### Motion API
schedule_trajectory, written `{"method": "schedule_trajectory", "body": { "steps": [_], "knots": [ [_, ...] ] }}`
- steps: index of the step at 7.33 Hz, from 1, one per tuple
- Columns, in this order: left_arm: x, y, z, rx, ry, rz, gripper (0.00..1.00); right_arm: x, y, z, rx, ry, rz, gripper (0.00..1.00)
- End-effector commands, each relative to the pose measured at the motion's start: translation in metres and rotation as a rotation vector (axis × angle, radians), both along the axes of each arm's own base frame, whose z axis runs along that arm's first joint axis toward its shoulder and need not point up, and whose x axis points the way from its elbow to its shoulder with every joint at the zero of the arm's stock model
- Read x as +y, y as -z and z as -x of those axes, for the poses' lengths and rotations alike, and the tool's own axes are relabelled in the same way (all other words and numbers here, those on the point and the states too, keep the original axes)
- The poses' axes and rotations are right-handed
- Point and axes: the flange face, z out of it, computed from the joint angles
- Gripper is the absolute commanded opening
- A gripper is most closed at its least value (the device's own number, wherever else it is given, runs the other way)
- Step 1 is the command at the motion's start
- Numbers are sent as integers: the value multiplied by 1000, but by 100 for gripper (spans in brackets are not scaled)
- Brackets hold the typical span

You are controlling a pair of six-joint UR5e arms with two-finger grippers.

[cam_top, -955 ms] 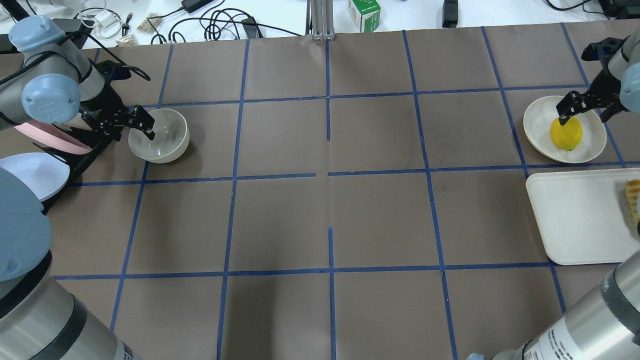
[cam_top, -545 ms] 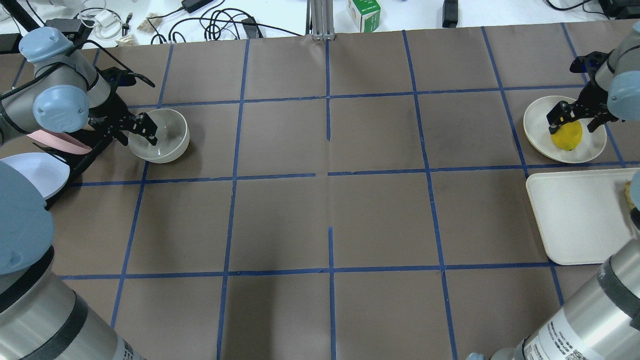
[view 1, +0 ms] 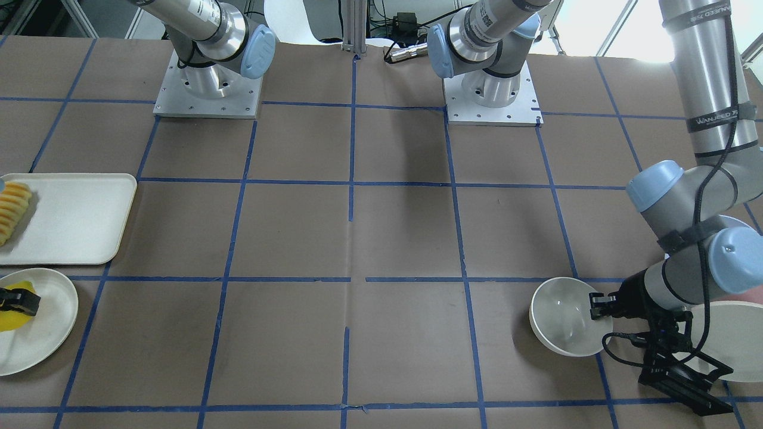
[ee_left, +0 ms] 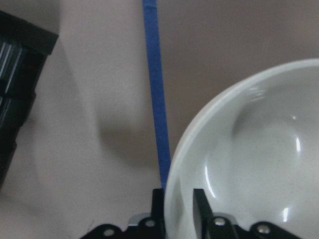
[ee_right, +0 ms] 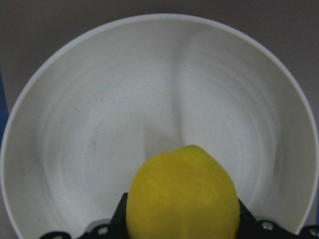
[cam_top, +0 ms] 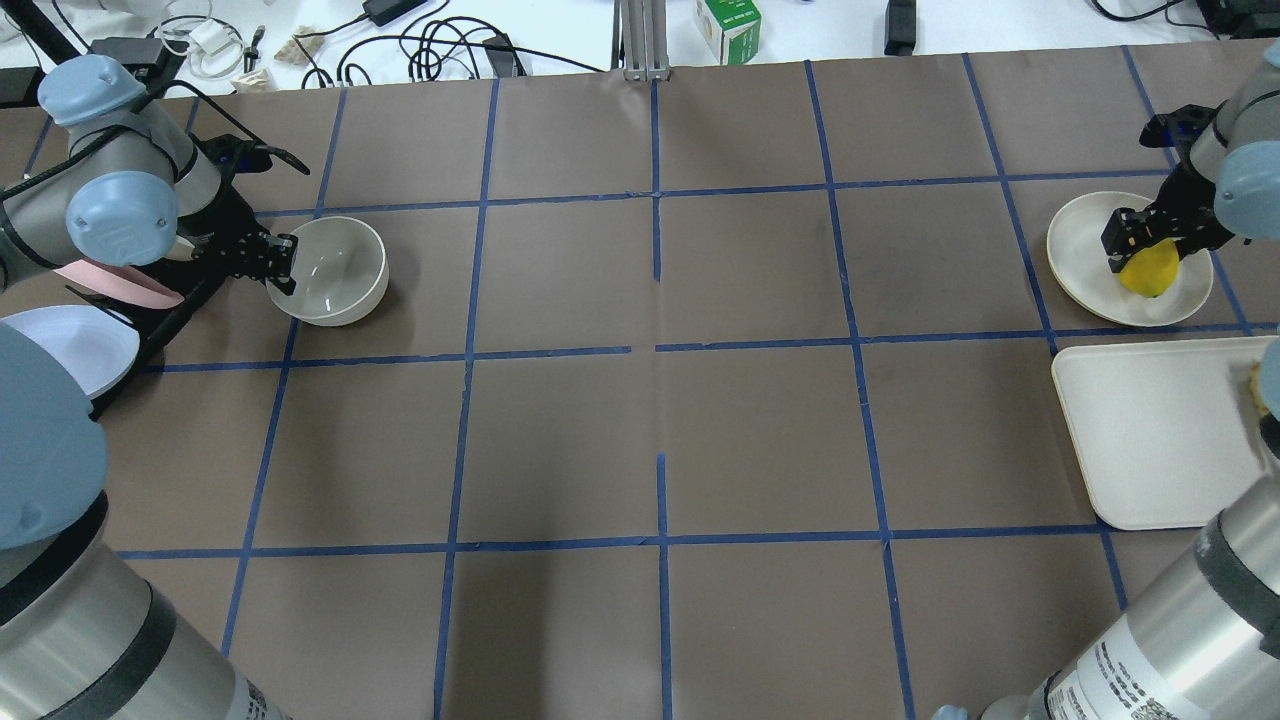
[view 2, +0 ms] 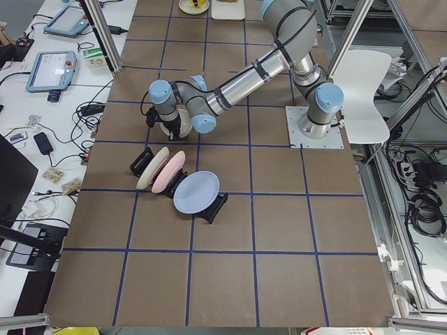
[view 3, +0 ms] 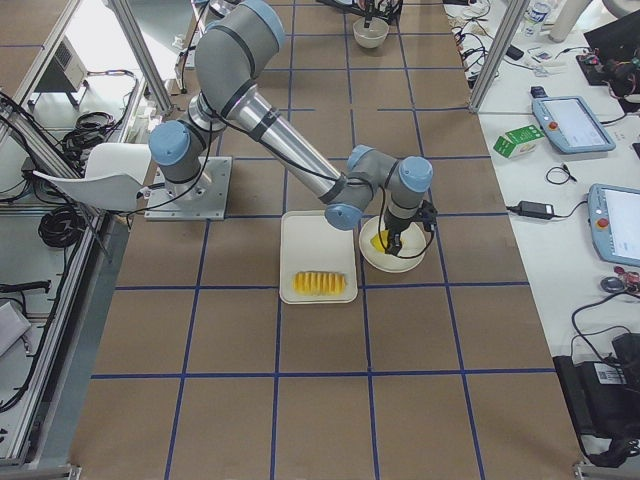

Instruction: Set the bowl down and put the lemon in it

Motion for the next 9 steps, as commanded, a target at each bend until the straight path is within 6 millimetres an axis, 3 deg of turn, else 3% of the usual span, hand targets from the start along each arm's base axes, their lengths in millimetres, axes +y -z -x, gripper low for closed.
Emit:
{"method": "schedule_trajectory", "body": {
  "steps": [1,2,3,4,5,6,7,8,9],
  "knots": [
    [-1,-24,9,0,10,-2,0,6,-50,-12,11,-3,36,0],
    [4,-45,23,17,13,-18,0,12,-79,-28,7,5,37,0],
    [11,-69,54,92,21,-5,0,15,-102,-62,2,24,27,0],
    [21,-77,110,129,8,-41,0,22,-131,-94,0,62,29,0],
    [28,-76,186,184,16,-59,0,30,-154,-133,-3,97,28,0],
    [37,-76,247,184,-26,-75,0,34,-170,-172,0,114,41,0],
    [47,-76,295,170,-58,-78,0,35,-178,-209,-2,143,56,0],
    [50,-62,325,158,-80,-76,0,36,-180,-256,-41,162,71,0],
    [56,-44,340,156,-106,-61,0,38,-175,-293,-57,201,66,0]
  ]
}}
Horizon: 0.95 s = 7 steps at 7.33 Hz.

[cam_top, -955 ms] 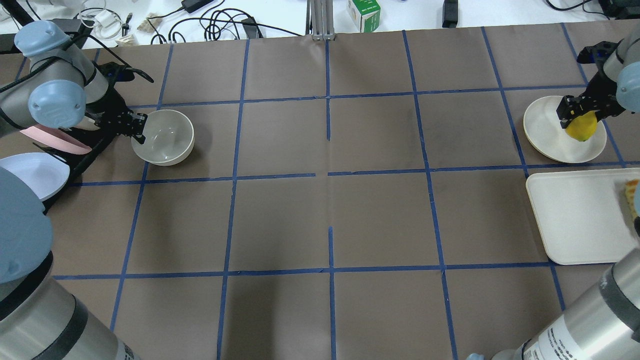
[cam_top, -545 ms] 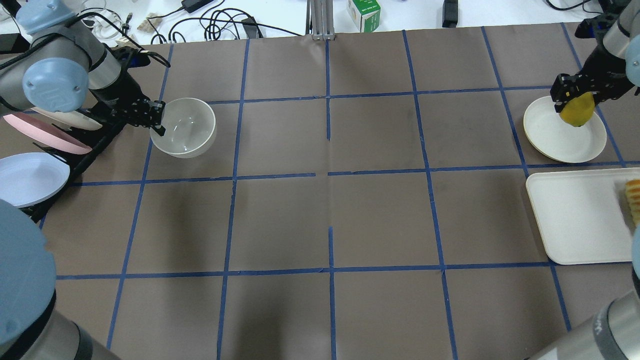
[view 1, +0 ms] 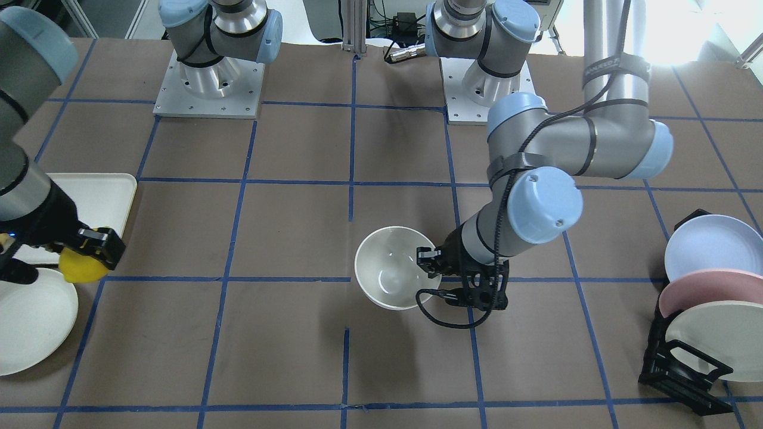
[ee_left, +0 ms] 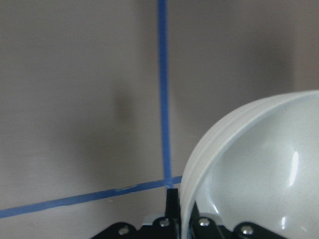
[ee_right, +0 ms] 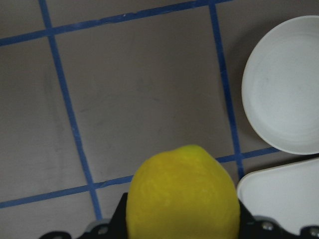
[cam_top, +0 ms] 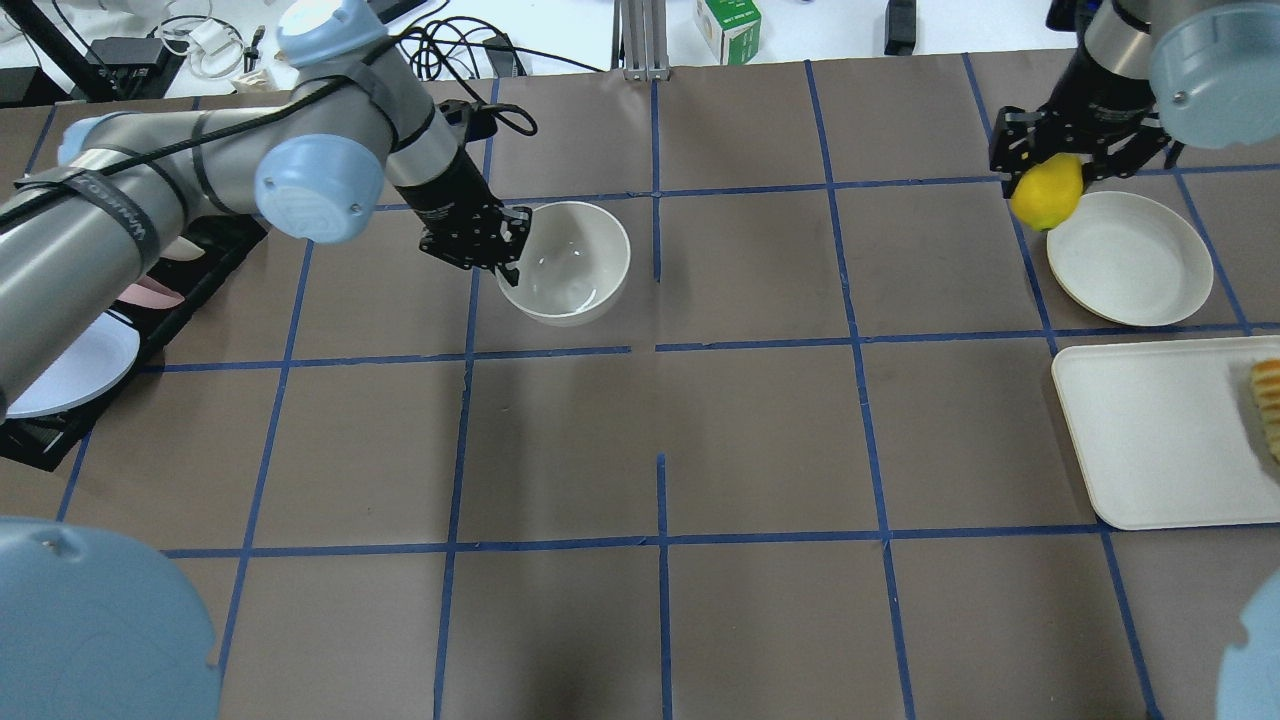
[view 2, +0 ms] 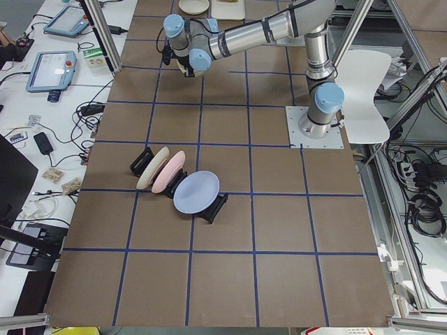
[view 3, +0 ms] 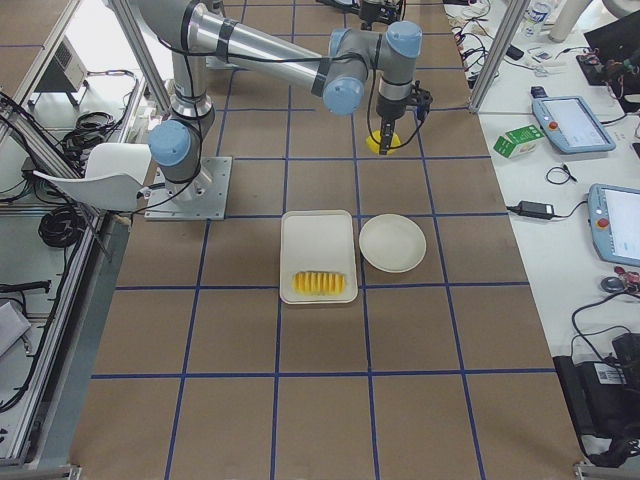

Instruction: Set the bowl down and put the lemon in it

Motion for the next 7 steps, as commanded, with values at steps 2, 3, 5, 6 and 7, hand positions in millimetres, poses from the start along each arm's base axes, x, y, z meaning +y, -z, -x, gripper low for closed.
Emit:
{"method": "schedule_trajectory", "body": {
  "steps": [2,3,5,6,7],
  "knots": [
    [25,43,38,-12,-49,19,0,12,10,-105,-62,45,-6,0],
    [28,49,42,-12,-41,13,0,12,19,-131,-102,35,-15,0],
    [25,55,44,-10,-44,25,0,23,24,-203,-106,-46,24,0],
    [23,60,44,-7,-46,32,0,32,31,-225,-98,-78,15,0],
    [22,66,49,-8,-62,33,0,31,35,-235,-112,-77,30,0]
  ]
}}
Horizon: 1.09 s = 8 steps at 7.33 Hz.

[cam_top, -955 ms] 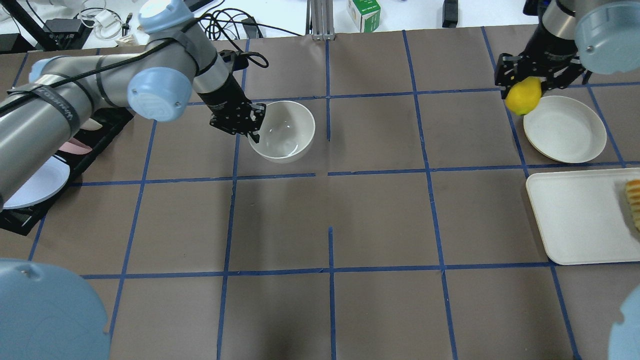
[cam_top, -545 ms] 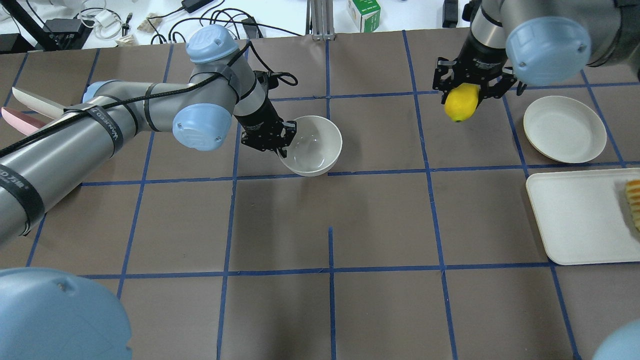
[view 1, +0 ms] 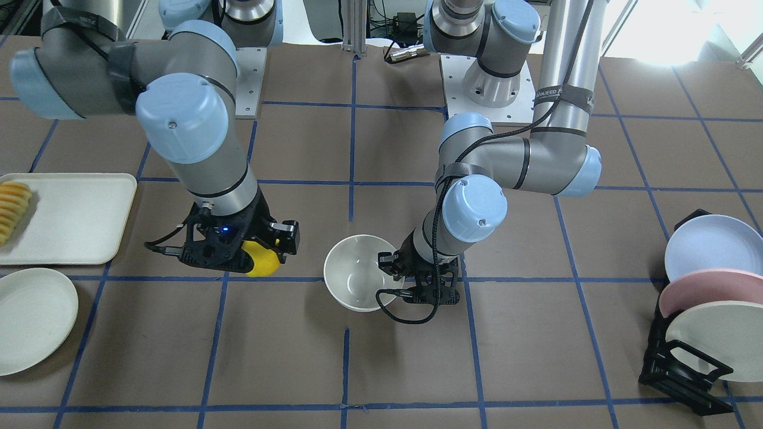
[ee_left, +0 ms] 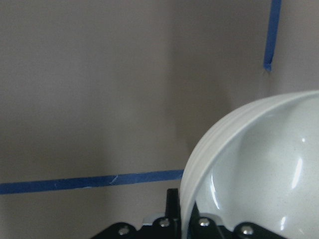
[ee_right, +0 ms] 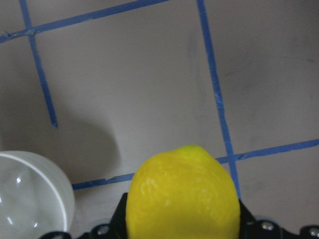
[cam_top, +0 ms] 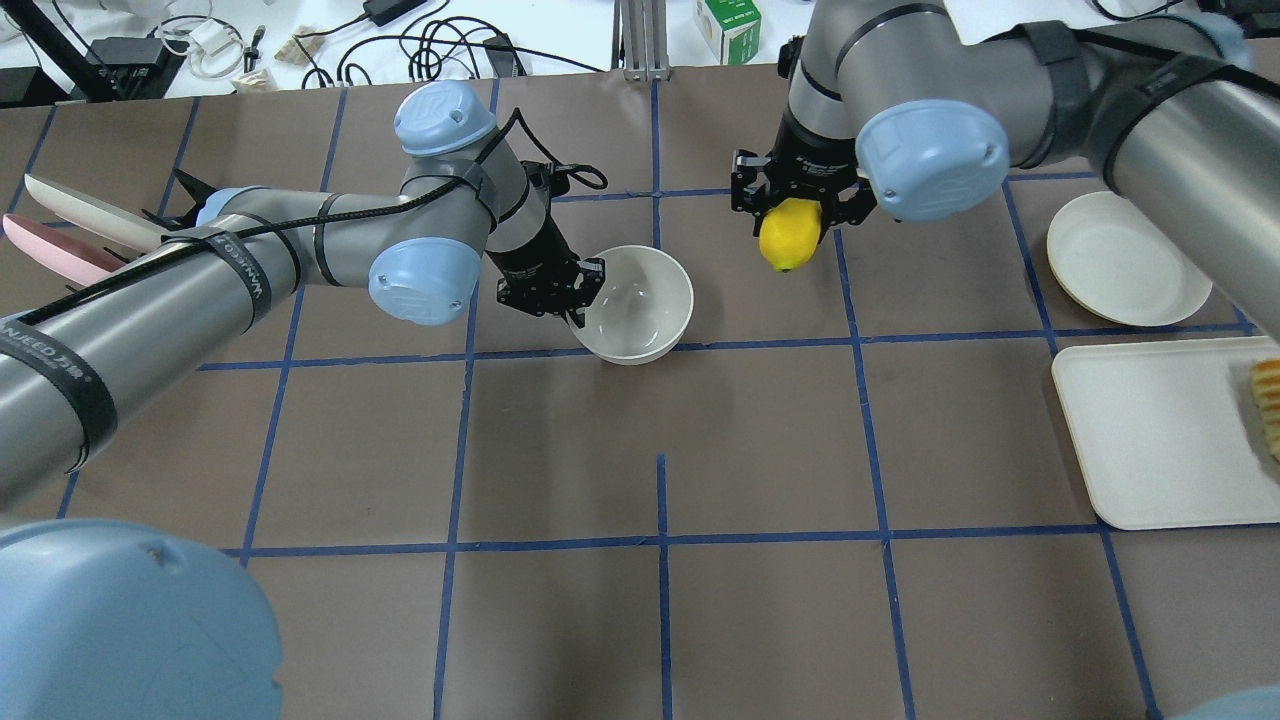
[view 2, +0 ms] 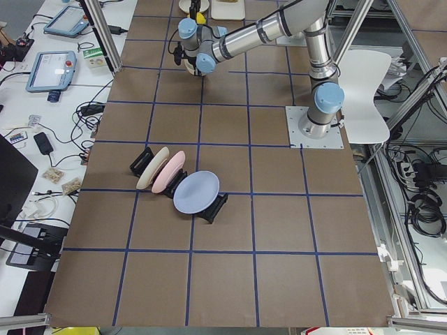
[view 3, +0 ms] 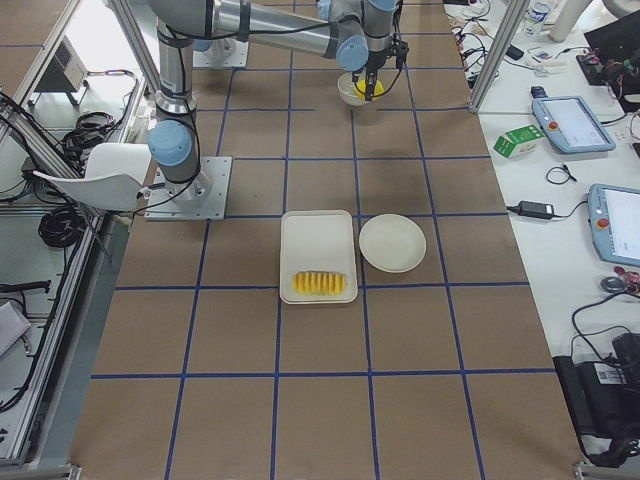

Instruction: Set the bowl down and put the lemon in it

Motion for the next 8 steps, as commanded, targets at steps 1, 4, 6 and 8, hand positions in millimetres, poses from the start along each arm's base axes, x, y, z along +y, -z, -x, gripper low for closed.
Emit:
{"method": "schedule_trajectory", "body": {
  "steps": [1,4,6,8],
  "knots": [
    [-1,9,14,2,-17,24,0,4,18,-37,-8,14,8,0],
    [-25,-49,-25,-34,-83,122,88,-2,45,-54,-5,2,10,0],
    [-26,-137,-85,-54,-28,61,92,-11,60,-62,-25,9,46,0],
    [-3,-222,-109,-158,58,-3,92,-5,90,-109,-44,-47,60,0]
  ]
}}
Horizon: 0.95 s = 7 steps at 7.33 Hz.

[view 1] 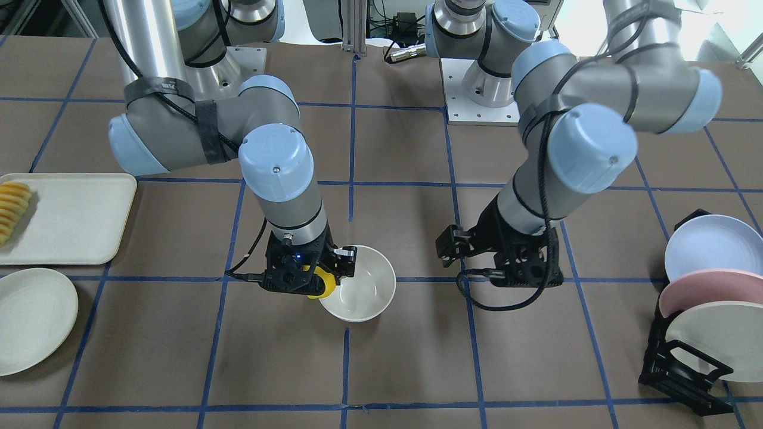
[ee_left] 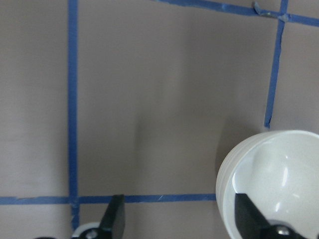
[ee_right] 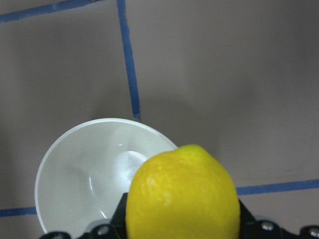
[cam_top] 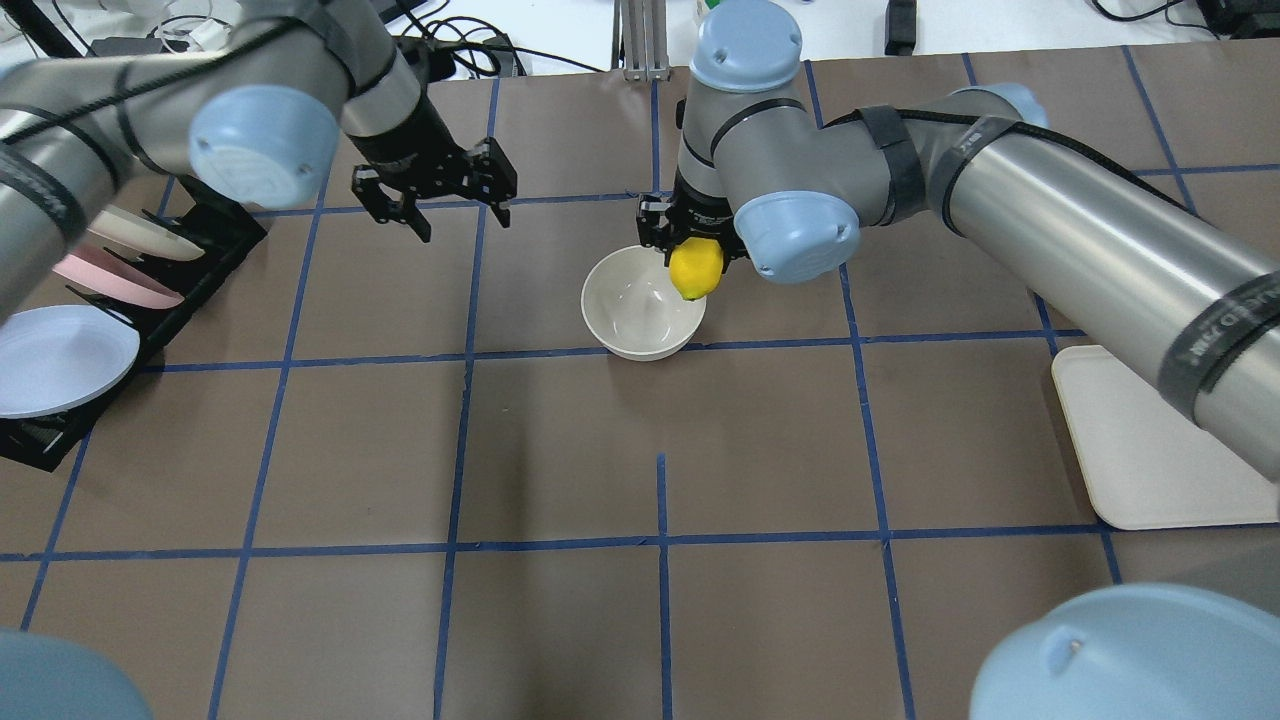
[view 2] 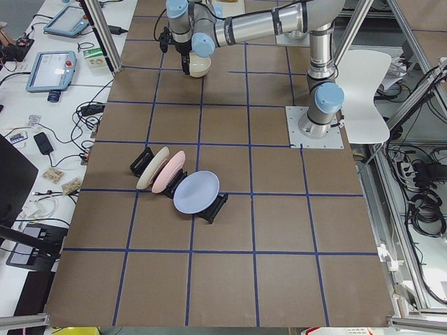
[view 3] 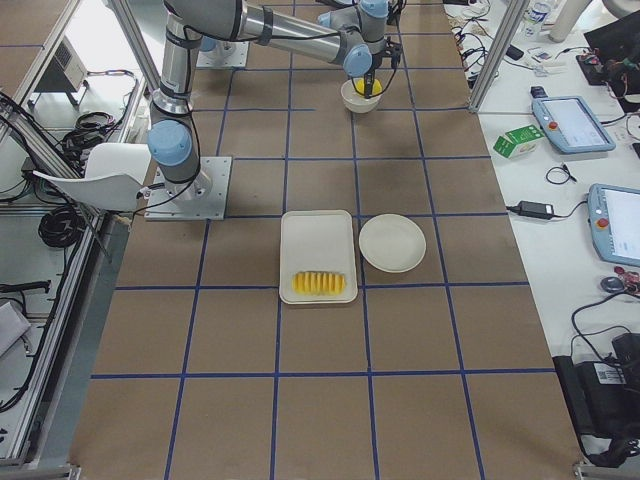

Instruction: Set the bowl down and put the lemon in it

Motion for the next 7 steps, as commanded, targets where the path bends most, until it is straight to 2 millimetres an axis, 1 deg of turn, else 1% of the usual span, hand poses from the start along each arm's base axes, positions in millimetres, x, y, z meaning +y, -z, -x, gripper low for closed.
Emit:
{"method": "schedule_trajectory", "body": {
  "steps": [1,2,3,4,5,6,7],
  "knots": [
    [34,-81,-18,-77,56,-22,92,1,23,-30,-15,-22,23,0],
    [50,-102,-22,-99,99,-3,92,6,33,-33,-8,-29,3,0],
    [60,-112,-25,-111,155,15,93,4,52,-34,3,-44,-21,0],
    [69,-115,-23,-94,151,26,98,4,55,-36,3,-35,-24,27],
    [70,-114,-21,-87,141,42,100,4,49,-38,-1,-35,-14,62],
    [69,-110,-24,-84,133,46,100,2,48,-37,0,-35,-12,97],
    [69,-110,-23,-81,132,44,100,2,38,-34,14,-45,10,100]
  ]
}}
